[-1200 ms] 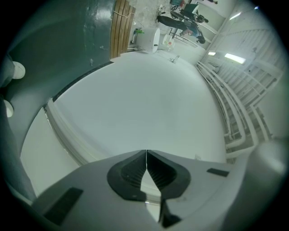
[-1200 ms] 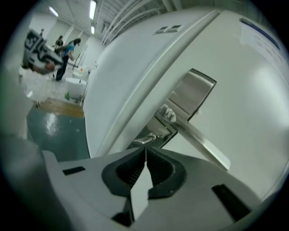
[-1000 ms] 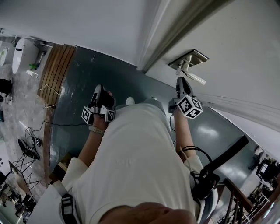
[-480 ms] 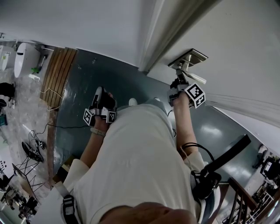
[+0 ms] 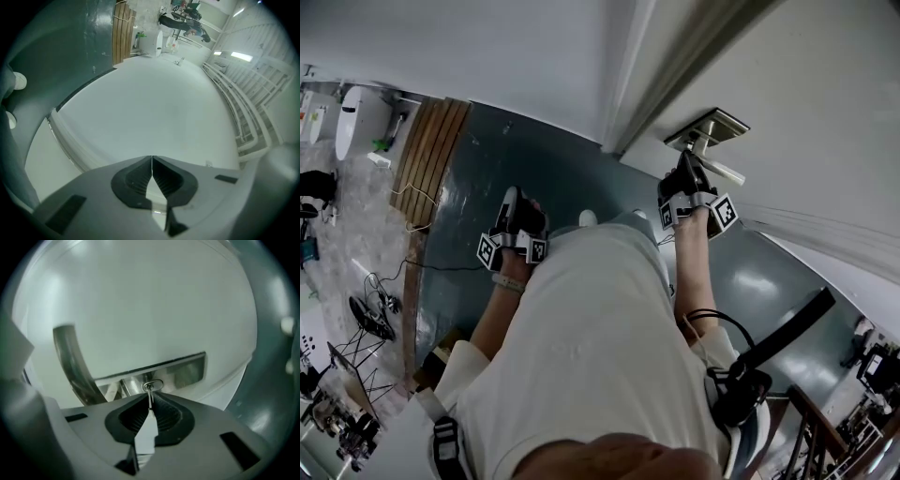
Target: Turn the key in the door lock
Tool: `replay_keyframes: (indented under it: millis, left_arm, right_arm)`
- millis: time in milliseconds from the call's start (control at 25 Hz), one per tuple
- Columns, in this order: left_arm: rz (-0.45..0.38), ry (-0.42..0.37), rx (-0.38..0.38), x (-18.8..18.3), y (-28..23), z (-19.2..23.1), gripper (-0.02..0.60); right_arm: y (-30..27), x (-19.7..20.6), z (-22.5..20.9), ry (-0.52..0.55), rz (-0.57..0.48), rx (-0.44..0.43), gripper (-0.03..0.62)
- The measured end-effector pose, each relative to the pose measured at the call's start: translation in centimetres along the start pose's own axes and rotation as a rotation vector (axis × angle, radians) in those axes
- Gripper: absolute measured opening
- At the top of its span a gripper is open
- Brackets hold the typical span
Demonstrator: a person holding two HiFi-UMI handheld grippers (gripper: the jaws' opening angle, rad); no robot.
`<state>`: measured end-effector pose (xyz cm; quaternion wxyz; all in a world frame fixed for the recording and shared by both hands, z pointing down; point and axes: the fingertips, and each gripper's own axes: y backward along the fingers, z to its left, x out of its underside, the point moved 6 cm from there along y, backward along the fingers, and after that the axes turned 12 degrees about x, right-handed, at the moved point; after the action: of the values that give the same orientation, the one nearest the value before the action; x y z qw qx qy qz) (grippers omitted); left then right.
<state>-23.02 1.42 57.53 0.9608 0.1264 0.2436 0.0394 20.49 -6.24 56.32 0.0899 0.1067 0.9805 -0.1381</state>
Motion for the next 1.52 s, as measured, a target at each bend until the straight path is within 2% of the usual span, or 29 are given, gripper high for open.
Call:
replay_keyframes:
  millis: [80,160,240,280,360,440,480,520,640,680,720,760,840,960,1160,1360,1440,1520]
  left_arm:
    - [0.008,-0.014,-0.009,0.0,-0.1,-0.3,0.008]
    - [0.024,-0.026,-0.018,0.2,-0.3,-0.3,0.008]
    - [0.038,-0.035,-0.024,0.4,-0.5,-0.3,0.008]
    - [0.042,-0.038,-0.025,0.4,-0.5,-0.3,0.008]
    - [0.04,-0.038,-0.025,0.2,-0.4,-0.2,0.008]
    - [0.026,-0.034,-0.019,-0.1,-0.2,-0.1,0.008]
    - [0.019,-0.03,-0.015,-0.3,-0.1,-0.2,0.008]
    - [0.014,-0.027,-0.011,-0.5,-0.1,-0.2,0.008]
    - [0.009,-0.011,0.0,-0.5,-0.4,-0.7,0.008]
    - [0.009,-0.006,0.002,-0.5,-0.5,-0.7,0.008]
    - [0.008,-0.003,0.004,-0.4,-0.6,-0.6,0.009]
    - [0.008,-0.001,0.005,-0.4,-0.7,-0.6,0.008]
    - [0.007,0.005,0.007,-0.3,-1.0,-0.5,0.008]
    - [0.006,0.012,0.005,0.0,-1.1,-0.4,0.009]
    - [0.001,0.015,0.003,-0.1,-1.0,-0.4,0.008]
    - [-0.005,0.015,-0.004,-0.1,-1.0,-0.2,0.008]
    - [-0.003,0.016,-0.003,-0.1,-1.0,-0.2,0.008]
    - [-0.006,0.014,-0.002,-0.2,-0.9,-0.2,0.008]
  right_arm:
    - [-0.2,0.3,-0.8,-0.2,0.017,-0.142,0.044]
    - [-0.4,0.4,-1.6,-0.302,0.022,-0.242,0.042]
    - [-0.7,0.1,-2.1,-0.293,0.031,-0.286,0.041]
    - [-0.7,0.0,-2.1,-0.251,0.033,-0.276,0.041]
    - [-0.2,-0.3,-1.5,-0.093,0.021,-0.201,0.043]
    - [1.2,-0.5,-0.2,0.167,-0.007,-0.095,0.044]
    - [2.1,-0.5,0.6,0.36,-0.032,-0.03,0.045]
    - [3.0,-0.4,1.3,0.61,-0.064,0.048,0.046]
    - [4.2,1.8,3.3,1.546,-0.194,0.327,0.049]
    - [4.3,2.9,3.6,1.812,-0.242,0.399,0.049]
    - [4.2,3.9,3.7,2.017,-0.281,0.449,0.049]
    - [4.0,4.7,3.6,2.163,-0.301,0.486,0.049]
    - [3.2,5.6,3.0,2.314,-0.294,0.546,0.049]
    - [2.0,5.8,2.4,2.363,-0.296,0.587,0.051]
    - [0.8,5.7,2.8,2.342,-0.378,0.601,0.055]
    - [0.1,5.2,3.1,2.17,-0.495,0.601,0.055]
    - [0.0,4.8,3.3,2.072,-0.504,0.583,0.054]
    - [0.0,4.4,3.4,1.927,-0.478,0.528,0.054]
